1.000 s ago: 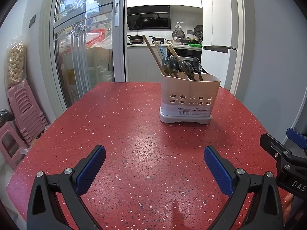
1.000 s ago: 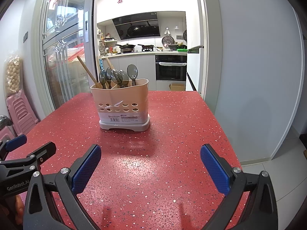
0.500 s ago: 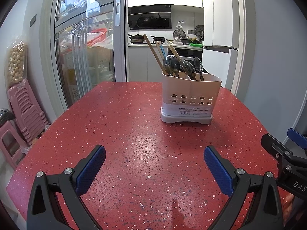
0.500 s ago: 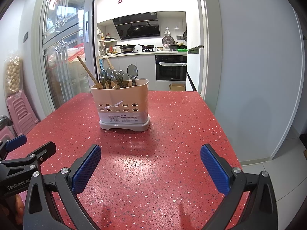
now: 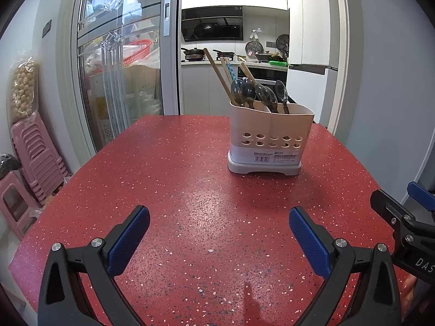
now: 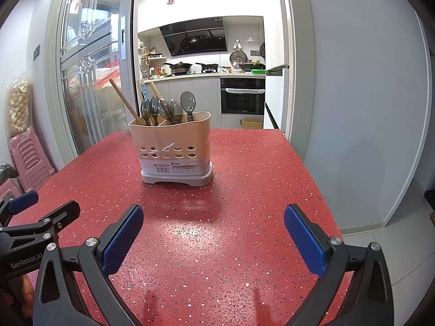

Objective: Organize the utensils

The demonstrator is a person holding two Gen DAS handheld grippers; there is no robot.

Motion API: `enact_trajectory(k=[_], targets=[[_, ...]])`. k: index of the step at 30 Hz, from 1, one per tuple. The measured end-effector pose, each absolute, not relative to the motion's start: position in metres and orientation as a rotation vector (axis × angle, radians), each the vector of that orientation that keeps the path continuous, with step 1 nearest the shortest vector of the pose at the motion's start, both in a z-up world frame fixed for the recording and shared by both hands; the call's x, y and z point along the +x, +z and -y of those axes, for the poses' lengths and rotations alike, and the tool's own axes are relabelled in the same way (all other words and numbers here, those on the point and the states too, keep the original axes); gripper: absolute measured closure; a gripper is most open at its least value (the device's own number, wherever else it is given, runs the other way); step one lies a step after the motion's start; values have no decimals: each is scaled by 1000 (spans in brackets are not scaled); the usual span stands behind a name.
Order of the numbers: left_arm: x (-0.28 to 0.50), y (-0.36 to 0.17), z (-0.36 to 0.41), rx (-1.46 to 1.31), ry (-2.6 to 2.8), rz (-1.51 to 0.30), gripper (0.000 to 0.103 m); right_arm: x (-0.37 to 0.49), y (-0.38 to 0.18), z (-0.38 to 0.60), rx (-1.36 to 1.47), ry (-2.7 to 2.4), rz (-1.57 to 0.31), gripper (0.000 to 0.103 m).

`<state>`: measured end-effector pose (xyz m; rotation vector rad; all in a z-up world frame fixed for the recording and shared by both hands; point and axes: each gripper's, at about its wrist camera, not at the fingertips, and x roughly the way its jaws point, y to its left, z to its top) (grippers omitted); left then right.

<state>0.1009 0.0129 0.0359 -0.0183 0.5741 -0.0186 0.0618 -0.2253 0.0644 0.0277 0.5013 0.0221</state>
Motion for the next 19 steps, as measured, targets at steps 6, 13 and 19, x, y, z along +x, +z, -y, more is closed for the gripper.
enact_trajectory(k=[6,13,19], targets=[[102,35,-14,-25,-27,-585,0,62,64,225,27,22,-502,0],[101,34,-14,-26,-40,-574,0,62,64,225,29,21,-504,0],[102,34,-14,-26,-32,-582,0,62,64,225,28,22,-503,0]])
